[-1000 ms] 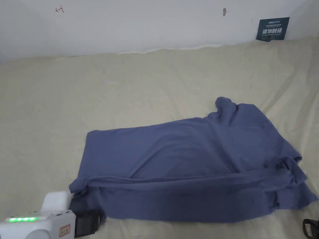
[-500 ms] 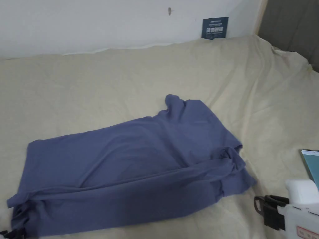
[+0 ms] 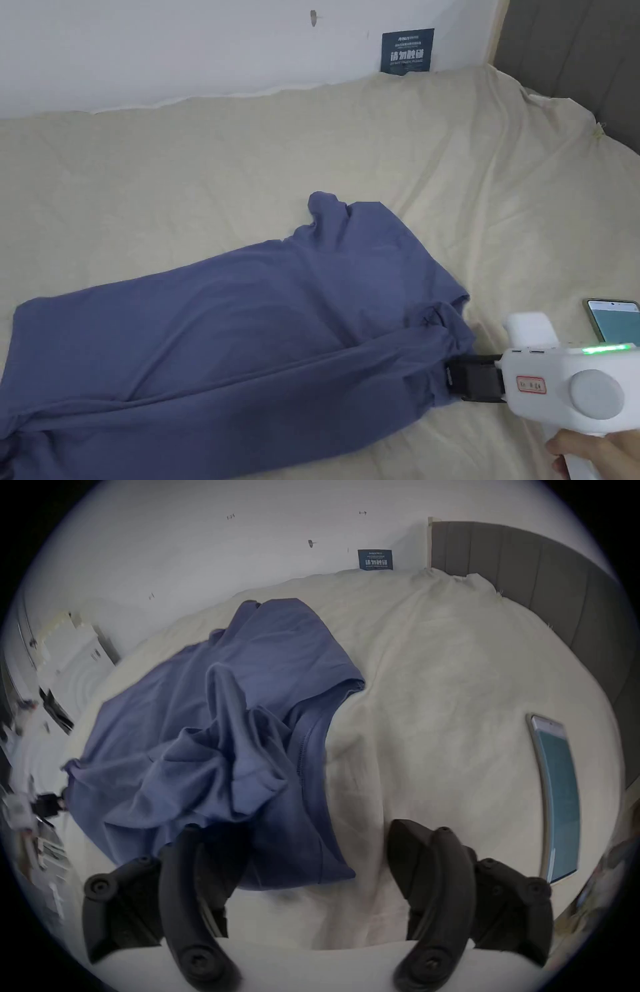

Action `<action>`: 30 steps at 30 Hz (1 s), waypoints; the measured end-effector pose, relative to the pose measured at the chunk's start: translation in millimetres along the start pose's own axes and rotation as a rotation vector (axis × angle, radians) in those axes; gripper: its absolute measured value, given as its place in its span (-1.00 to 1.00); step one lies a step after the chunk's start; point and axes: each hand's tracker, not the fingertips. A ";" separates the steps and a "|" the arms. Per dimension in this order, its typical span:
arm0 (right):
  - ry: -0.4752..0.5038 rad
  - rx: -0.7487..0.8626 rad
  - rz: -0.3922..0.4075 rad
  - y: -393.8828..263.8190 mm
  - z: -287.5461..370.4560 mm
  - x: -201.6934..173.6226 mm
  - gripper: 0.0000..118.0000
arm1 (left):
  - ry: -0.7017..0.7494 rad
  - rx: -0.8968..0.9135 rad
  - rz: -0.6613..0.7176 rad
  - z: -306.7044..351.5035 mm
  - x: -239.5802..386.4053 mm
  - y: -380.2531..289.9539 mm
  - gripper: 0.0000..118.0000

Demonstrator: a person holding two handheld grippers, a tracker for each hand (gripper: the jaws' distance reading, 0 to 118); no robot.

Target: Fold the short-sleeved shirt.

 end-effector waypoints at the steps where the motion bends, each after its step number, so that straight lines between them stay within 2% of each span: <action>1: -0.046 0.003 0.084 0.0 2.0 -7.5 0.40 | 0.011 0.000 0.005 -1.2 1.1 -0.2 -0.85; 2: -0.050 0.008 0.133 -0.3 -0.2 -2.9 0.26 | 0.029 0.020 0.011 -1.3 2.6 -0.9 -0.85; 4: -0.075 0.037 0.145 0.1 9.3 -10.4 -0.61 | 0.035 0.015 0.016 1.2 4.5 2.3 -0.85; 5: -0.145 0.049 0.175 0.1 10.1 -12.4 -0.77 | 0.032 0.017 0.017 1.9 5.1 2.7 -0.85; 6: -0.088 0.028 0.193 0.1 10.0 -10.5 -0.77 | 0.032 0.015 0.014 2.1 5.5 3.1 -0.85; 7: -0.095 0.021 0.182 0.5 9.2 -8.8 -0.78 | 0.051 0.014 0.007 2.2 6.8 3.3 -0.85; 12: -0.042 0.070 0.050 2.4 28.3 4.9 -0.80 | 0.072 0.009 -0.015 12.1 14.3 3.4 -0.85; 15: -0.069 0.110 0.073 2.1 46.0 9.7 -0.81 | 0.067 0.057 0.004 27.9 11.1 2.9 -0.85; 20: -0.030 0.128 0.072 -6.3 45.3 8.8 -0.81 | 0.063 0.093 -0.022 55.0 11.1 6.2 -0.86; 22: -0.033 0.125 0.066 -0.6 87.8 15.2 -0.82 | 0.102 0.087 -0.067 62.4 13.6 3.6 -0.87; 25: -0.041 0.117 0.085 -8.4 97.8 17.2 -0.82 | 0.082 0.067 -0.058 70.7 9.3 -5.7 -0.87; 26: -0.032 0.111 0.080 -18.5 105.5 5.8 -0.82 | 0.077 0.072 -0.054 75.1 7.3 -11.9 -0.87; 30: -0.011 0.074 0.059 -45.5 119.7 0.0 -0.83 | 0.071 0.043 -0.071 86.7 6.3 -35.5 -0.87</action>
